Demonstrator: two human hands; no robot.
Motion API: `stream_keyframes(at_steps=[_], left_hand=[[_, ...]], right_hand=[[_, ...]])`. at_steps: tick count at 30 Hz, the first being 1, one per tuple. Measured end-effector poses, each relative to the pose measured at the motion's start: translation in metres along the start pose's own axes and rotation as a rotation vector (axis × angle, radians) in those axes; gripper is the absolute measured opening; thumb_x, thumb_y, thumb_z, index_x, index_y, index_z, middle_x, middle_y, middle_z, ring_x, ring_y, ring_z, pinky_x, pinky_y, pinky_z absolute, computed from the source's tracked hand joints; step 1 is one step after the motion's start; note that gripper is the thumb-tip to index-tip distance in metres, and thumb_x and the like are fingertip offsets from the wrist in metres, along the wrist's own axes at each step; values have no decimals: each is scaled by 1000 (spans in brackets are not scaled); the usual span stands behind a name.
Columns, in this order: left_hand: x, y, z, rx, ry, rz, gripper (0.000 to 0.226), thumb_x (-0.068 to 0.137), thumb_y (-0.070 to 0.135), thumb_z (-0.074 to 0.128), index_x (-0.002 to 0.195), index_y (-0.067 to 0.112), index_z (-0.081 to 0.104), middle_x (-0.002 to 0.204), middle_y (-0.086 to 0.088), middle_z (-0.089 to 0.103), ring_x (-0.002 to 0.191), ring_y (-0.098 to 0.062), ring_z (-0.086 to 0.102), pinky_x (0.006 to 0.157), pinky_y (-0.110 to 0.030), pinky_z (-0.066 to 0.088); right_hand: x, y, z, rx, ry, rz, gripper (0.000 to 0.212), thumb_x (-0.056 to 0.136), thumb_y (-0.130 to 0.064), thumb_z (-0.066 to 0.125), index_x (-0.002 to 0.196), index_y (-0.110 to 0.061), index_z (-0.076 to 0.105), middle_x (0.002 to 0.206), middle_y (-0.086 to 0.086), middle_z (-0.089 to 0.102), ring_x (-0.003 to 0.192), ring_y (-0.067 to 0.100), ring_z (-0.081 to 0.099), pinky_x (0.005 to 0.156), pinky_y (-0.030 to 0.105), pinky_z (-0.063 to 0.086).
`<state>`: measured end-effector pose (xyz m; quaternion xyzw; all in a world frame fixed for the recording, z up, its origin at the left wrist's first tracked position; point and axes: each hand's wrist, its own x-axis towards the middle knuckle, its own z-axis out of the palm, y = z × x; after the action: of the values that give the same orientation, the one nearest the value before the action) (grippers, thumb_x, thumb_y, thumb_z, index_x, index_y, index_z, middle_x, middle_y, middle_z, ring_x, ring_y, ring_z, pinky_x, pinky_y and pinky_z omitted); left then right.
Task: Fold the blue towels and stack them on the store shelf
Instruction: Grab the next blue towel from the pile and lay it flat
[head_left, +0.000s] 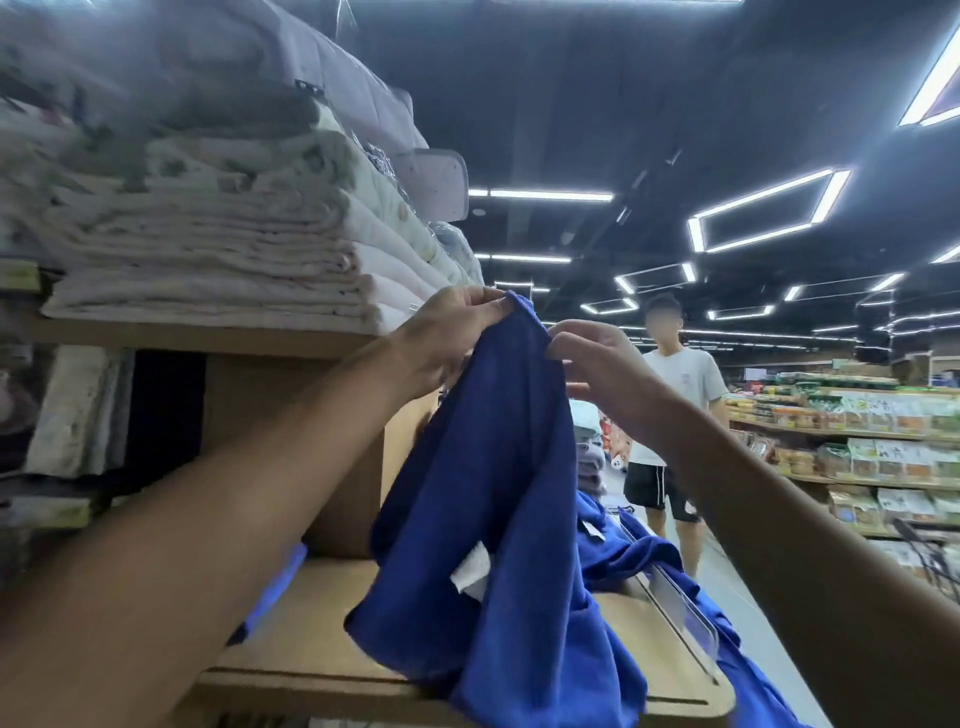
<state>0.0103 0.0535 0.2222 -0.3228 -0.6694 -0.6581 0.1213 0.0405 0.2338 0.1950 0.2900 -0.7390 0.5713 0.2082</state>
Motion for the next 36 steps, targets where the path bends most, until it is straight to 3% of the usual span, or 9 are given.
stream_keyframes(at_steps=[9, 13, 15, 23, 26, 29, 31, 33, 36], left_hand=[[-6, 39, -21, -114, -134, 49, 18, 99, 23, 63, 105, 9, 72, 91, -8, 74, 77, -15, 71, 66, -24, 58], [-7, 46, -34, -49, -163, 58, 15, 100, 22, 62, 98, 14, 75, 96, -7, 74, 86, -16, 70, 76, -27, 59], [-9, 48, -38, 13, -155, 64, 11, 98, 20, 64, 94, 15, 73, 92, -6, 74, 81, -14, 70, 69, -25, 58], [-7, 44, -38, 194, -47, 35, 20, 100, 13, 51, 90, 17, 67, 78, 0, 74, 69, -9, 70, 55, -22, 54], [-3, 45, -36, 192, 67, 75, 20, 101, 14, 52, 89, 18, 68, 81, -2, 74, 75, -11, 69, 69, -29, 57], [3, 52, -42, 203, 195, 138, 15, 101, 19, 54, 95, 18, 68, 98, -11, 73, 89, -19, 69, 85, -38, 57], [4, 55, -48, 247, 272, 173, 13, 101, 25, 55, 101, 18, 66, 100, -11, 72, 88, -20, 67, 84, -40, 57], [4, 57, -55, 352, 355, 244, 14, 101, 29, 55, 106, 19, 62, 104, -8, 70, 90, -20, 65, 84, -38, 54], [-3, 57, -64, 547, 420, 418, 9, 100, 27, 52, 104, 19, 56, 95, -3, 66, 81, -12, 58, 77, -27, 45]], right_hand=[[-15, -17, 9, 253, -204, 115, 12, 73, -13, 59, 81, -7, 66, 86, 12, 63, 75, 22, 63, 73, 34, 51], [-15, -20, 15, 346, -223, 77, 13, 75, -11, 59, 87, -7, 60, 83, 7, 59, 70, 18, 60, 62, 27, 52], [-15, -22, 17, 323, -239, 60, 6, 75, -10, 60, 81, -11, 61, 79, 4, 59, 68, 17, 58, 61, 27, 48], [-18, -25, 23, -204, -230, 71, 26, 73, -19, 61, 84, 3, 66, 81, 8, 59, 76, 18, 58, 69, 33, 49], [-22, -15, 24, -363, -291, 155, 23, 86, -13, 63, 63, -18, 66, 73, -1, 66, 68, 8, 64, 63, 23, 53], [-34, 2, 23, -478, -368, 248, 22, 84, -14, 62, 62, -16, 63, 54, -9, 62, 46, 2, 57, 45, 14, 43], [-45, 7, 23, -548, -396, 281, 19, 76, -24, 64, 76, -6, 70, 63, -4, 65, 56, 8, 59, 50, 18, 42], [-52, 12, 18, -569, -404, 303, 38, 68, -30, 62, 92, -2, 73, 82, 13, 73, 72, 16, 63, 65, 28, 46], [-62, 20, 2, -549, -434, 311, 30, 83, -22, 67, 100, 3, 71, 104, 28, 70, 78, 22, 62, 72, 38, 46]])
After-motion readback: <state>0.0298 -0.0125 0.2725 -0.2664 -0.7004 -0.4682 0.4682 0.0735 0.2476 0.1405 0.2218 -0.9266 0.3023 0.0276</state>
